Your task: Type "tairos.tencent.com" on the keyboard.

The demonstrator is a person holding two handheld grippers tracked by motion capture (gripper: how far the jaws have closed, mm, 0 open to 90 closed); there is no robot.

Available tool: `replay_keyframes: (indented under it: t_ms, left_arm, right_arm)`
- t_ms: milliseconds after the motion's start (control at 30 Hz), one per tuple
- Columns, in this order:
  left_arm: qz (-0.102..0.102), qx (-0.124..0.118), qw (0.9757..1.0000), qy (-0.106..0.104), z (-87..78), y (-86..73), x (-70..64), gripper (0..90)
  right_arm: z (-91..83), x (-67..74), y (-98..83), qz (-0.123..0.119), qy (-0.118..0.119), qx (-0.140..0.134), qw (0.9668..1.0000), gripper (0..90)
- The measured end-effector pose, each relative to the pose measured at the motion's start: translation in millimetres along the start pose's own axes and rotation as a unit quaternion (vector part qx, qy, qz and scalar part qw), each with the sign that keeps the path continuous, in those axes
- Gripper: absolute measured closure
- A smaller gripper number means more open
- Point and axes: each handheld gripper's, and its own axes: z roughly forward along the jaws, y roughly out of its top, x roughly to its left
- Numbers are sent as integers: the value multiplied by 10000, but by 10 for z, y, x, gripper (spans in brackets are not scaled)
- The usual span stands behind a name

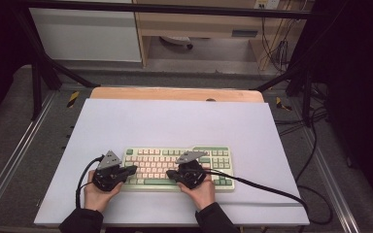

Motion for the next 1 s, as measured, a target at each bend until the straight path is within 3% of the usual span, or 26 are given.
replay_keyframes:
  t_ms: [367, 1000]
  left_arm:
    - [13, -14, 10000, -3, -9, 9, -9, 900]
    - [61, -7, 10000, -74, 26, 46, -75, 900]
  right_arm:
    - [-187, -46, 48, -43, -95, -55, 9999, 900]
    - [-500, -258, -124, 164, -327, -101, 9993, 900]
